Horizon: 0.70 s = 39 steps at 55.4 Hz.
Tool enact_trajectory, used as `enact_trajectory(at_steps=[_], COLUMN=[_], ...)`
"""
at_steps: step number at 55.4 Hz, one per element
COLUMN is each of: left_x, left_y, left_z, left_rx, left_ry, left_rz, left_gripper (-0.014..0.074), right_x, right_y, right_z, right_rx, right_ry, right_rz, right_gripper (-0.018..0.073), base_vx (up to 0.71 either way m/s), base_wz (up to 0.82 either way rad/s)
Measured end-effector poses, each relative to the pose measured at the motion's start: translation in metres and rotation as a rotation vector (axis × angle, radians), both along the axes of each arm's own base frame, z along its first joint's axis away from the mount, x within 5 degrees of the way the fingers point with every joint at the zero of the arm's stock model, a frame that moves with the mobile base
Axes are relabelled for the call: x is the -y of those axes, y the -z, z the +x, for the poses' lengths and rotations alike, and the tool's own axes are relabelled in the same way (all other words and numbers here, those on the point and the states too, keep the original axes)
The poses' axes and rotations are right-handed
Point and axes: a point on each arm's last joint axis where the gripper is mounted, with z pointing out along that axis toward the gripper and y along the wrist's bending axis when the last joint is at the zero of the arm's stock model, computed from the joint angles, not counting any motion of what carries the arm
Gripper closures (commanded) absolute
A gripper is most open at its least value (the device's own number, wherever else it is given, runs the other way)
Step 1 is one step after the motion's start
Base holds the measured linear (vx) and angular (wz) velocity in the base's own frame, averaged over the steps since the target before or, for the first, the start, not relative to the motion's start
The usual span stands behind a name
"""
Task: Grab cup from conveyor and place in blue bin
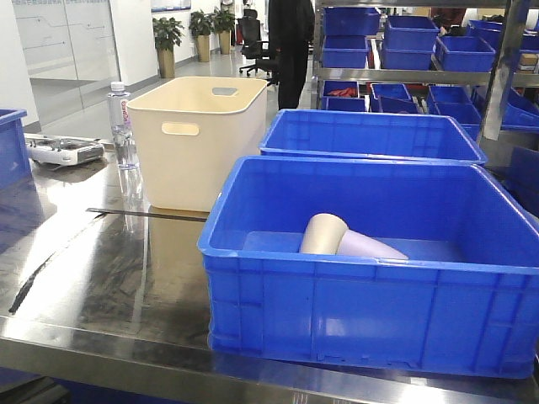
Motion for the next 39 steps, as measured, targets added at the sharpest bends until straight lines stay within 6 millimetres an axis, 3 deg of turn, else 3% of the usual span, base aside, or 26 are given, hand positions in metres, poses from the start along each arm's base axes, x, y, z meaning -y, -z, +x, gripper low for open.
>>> enact_trajectory(at_steps=[26,31,39], left_x=[-0.004,-0.015,-0.039], left_y=[-0.001,0.003,0.019], left_z=[-0.002,-0.011,-0.044], left_rx=[0.066,0.143,0.266], left_ry=[-0.016,-0.061,-0.157], left_rz=[0.045,0.069,0.091], left_gripper=[0.0596,0.0596,0.0596], right_x=[0.0,0.0,0.0], right_y=[0.0,0.0,0.0], right_z=[0.0,0.0,0.0], right_rx=[0.0,0.0,0.0], right_ry=[0.001,0.001,0.001], right_rz=[-0.002,-0.002,-0.002], right_gripper=[0.0568,0.0568,0.0568], base_vx=[0.0,0.0,0.0], base_wz=[0.0,0.01,0.0])
